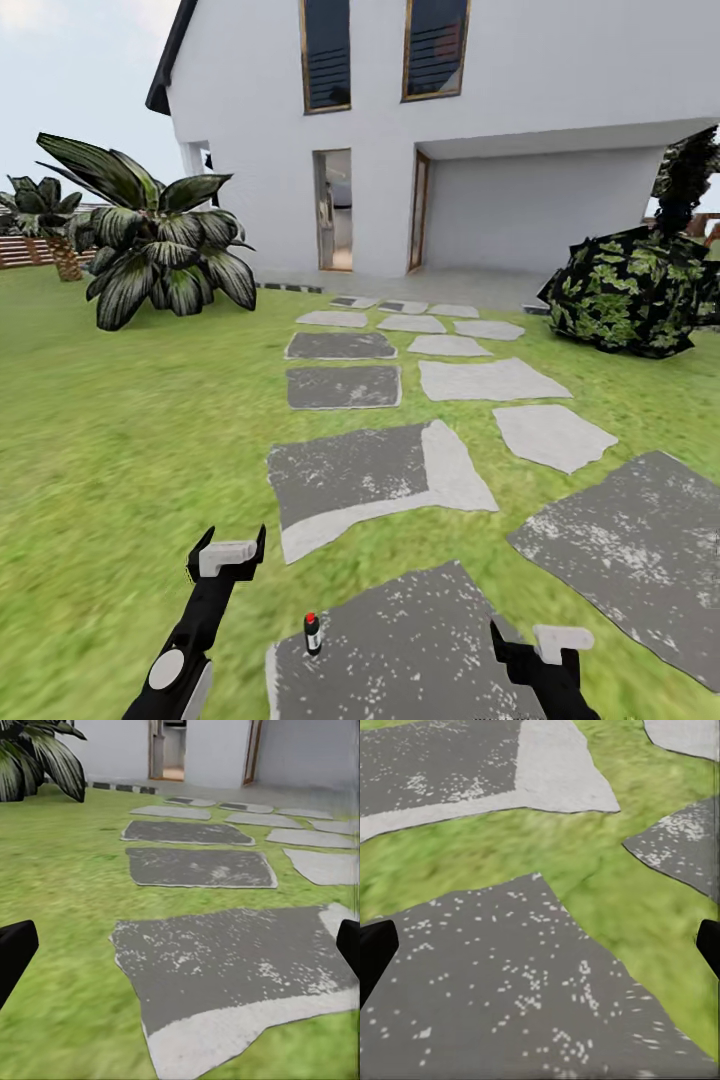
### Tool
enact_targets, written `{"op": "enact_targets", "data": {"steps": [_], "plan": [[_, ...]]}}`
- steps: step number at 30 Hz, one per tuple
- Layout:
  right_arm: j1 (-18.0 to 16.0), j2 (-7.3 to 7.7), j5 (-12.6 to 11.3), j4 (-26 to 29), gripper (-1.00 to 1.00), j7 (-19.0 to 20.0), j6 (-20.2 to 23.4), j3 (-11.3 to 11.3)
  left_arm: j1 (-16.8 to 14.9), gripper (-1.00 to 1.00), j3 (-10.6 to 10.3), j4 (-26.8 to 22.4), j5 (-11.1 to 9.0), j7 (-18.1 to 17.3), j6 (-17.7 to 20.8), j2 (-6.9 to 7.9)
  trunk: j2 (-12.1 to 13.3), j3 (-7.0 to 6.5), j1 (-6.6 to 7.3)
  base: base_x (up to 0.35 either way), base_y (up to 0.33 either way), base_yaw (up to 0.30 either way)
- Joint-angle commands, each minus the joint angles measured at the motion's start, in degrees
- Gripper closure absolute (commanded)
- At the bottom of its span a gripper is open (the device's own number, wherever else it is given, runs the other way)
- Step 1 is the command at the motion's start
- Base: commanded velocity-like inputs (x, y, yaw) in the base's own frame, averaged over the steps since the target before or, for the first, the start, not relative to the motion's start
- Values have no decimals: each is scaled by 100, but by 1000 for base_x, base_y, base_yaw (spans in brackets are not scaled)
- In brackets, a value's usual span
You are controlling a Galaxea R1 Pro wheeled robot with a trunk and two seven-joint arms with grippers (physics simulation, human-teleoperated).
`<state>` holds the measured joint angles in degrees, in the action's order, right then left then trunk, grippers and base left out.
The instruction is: Pick up the pesticide atomizer in the garden and spray insectifuge to fully cover both potted plants in the garden.
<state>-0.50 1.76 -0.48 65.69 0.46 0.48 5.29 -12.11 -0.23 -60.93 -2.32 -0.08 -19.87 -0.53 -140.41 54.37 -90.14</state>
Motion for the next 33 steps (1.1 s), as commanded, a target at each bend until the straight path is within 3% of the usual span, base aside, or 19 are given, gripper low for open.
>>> {"op": "enact_targets", "data": {"steps": [1, 16, 33], "plan": [[-2, 0, -4, 4, -100, 4, 5, 0, -2, -100, -3, 3, -25, -1, -17, 0, -2, 9, 0, 92, 244, -300], [-2, 0, -3, 5, -100, -24, 5, 3, -2, -100, -3, 3, -26, -1, -17, 0, -2, 17, 0, 77, 294, -80], [-2, 0, -5, 5, -100, -19, 5, 7, -2, -100, -3, 3, -28, -1, -17, 0, -2, 17, 0, 1, 275, -275]]}}
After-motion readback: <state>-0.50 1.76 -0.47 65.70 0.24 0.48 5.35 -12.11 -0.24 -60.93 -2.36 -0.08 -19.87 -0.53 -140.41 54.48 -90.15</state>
